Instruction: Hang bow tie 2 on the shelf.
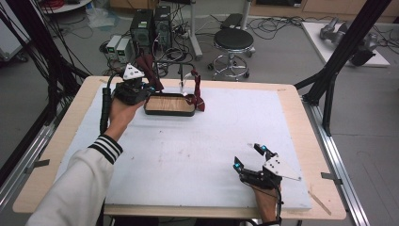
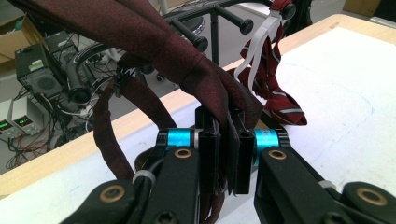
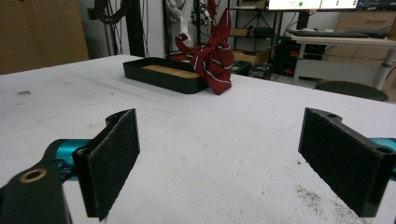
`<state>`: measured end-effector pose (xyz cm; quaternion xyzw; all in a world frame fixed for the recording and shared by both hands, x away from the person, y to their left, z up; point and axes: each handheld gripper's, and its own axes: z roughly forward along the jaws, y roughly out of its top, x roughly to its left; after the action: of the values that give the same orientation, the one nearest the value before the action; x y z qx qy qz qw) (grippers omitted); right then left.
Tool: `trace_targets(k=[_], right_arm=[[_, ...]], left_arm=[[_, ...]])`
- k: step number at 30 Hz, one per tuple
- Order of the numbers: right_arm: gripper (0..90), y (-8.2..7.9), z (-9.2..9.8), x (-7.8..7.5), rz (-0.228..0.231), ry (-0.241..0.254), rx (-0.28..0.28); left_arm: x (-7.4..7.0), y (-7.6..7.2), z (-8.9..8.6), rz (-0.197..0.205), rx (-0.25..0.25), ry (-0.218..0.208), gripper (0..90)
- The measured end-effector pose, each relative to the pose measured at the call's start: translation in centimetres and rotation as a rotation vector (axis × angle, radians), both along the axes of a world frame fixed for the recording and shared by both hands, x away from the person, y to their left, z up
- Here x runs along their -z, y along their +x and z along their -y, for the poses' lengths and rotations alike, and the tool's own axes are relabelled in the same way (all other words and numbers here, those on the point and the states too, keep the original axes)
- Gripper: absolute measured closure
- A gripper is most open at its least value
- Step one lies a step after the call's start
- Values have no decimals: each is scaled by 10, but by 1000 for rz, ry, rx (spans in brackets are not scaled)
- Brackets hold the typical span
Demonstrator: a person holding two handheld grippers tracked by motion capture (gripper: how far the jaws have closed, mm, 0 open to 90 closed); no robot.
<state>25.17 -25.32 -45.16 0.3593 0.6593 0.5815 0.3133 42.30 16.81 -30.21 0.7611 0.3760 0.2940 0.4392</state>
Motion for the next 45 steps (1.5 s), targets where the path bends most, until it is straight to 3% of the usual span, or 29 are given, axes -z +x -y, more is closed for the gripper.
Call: trace_targets(k=[13,28,45], right_arm=[[118,0,0,0,3,-2,-3],[117,0,-1,0,10,-7,-3],[117,0,0,0,1,0,-2]], left_arm=[[-6,9,5,18,-7,18,846],[-1,22,8,7,-26,51,845],[2,39,12,-12,-24,47,845]])
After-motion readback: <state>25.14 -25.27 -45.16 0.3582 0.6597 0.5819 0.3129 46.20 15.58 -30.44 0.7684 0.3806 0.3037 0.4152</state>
